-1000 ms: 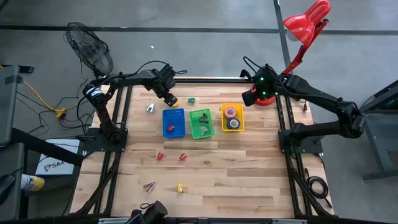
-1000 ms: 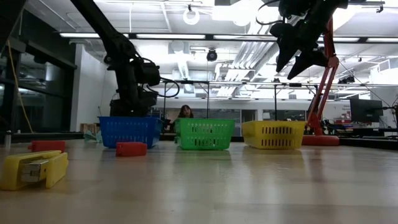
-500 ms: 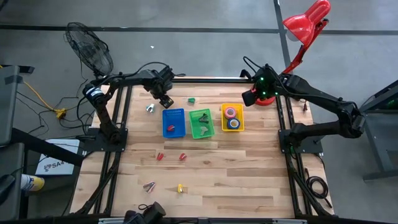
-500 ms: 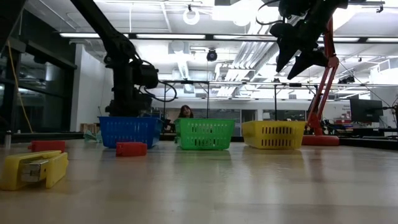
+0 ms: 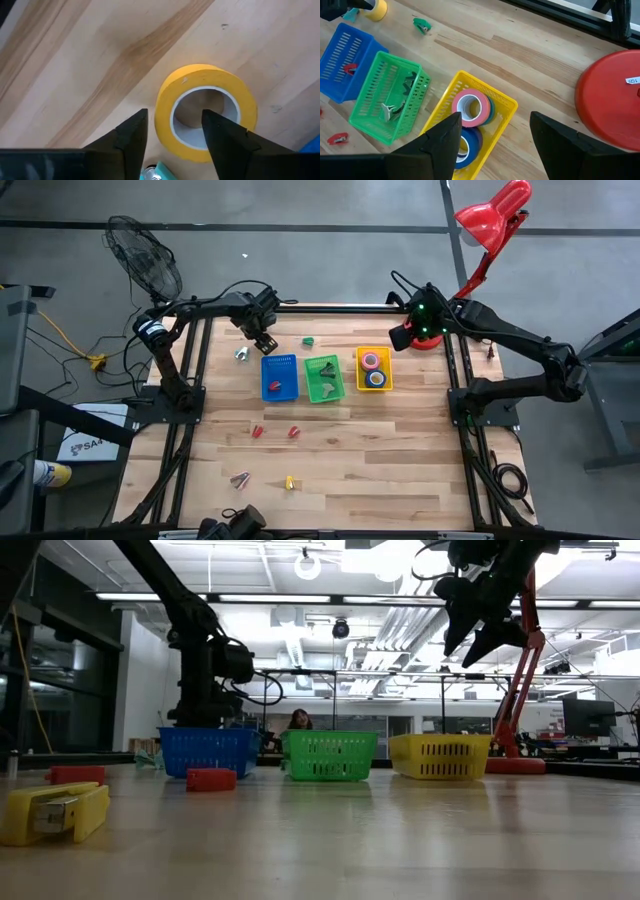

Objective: Pick and place Stapler, Stapler remover, tape
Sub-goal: Put the yellow tape into the yellow bin

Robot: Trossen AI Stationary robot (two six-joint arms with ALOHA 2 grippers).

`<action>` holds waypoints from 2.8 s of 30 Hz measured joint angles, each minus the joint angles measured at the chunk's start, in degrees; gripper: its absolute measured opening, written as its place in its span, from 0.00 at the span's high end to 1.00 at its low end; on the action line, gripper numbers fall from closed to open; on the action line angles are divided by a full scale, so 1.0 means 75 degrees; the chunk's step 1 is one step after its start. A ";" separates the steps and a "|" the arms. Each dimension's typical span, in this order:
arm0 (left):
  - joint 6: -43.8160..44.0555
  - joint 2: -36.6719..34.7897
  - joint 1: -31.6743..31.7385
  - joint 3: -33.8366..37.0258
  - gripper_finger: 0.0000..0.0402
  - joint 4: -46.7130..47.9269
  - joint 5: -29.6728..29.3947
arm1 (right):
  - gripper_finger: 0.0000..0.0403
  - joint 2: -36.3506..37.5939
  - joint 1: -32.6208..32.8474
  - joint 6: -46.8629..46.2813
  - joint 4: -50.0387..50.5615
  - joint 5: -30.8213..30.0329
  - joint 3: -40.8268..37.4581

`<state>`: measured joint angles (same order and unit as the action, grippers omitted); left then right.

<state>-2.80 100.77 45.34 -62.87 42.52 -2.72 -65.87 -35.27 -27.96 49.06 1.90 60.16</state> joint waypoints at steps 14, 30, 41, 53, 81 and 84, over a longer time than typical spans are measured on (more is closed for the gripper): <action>-0.0200 0.0000 0.0000 0.0000 0.85 -0.0017 0.0032 | 0.44 0.0000 0.0002 0.0333 0.0090 0.0025 0.0000; -0.0419 0.0000 0.0000 -0.0003 0.90 -0.0008 0.0049 | 0.44 0.0000 0.0002 0.0480 0.0116 0.0013 0.0001; -0.0625 0.0000 0.0003 -0.0003 0.90 -0.0041 0.0064 | 0.44 0.0000 0.0001 0.0483 0.0114 0.0007 0.0000; -0.0848 -0.0035 0.0003 -0.0264 0.90 -0.0050 0.0080 | 0.44 -0.0001 0.0003 0.0538 0.0100 0.0018 0.0000; -0.2800 -0.0058 -0.0095 -0.3735 0.90 -0.1077 0.2928 | 0.44 -0.0006 0.0456 0.2962 -0.2625 0.1518 0.0001; -0.2796 -0.0058 -0.0225 -0.4034 0.90 -0.1708 0.3651 | 0.44 -0.0006 0.0642 0.3264 -0.3234 0.1517 0.0000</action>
<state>-23.77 100.33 43.65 -93.13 29.70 24.66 -65.91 -30.45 -3.48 24.80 13.28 60.16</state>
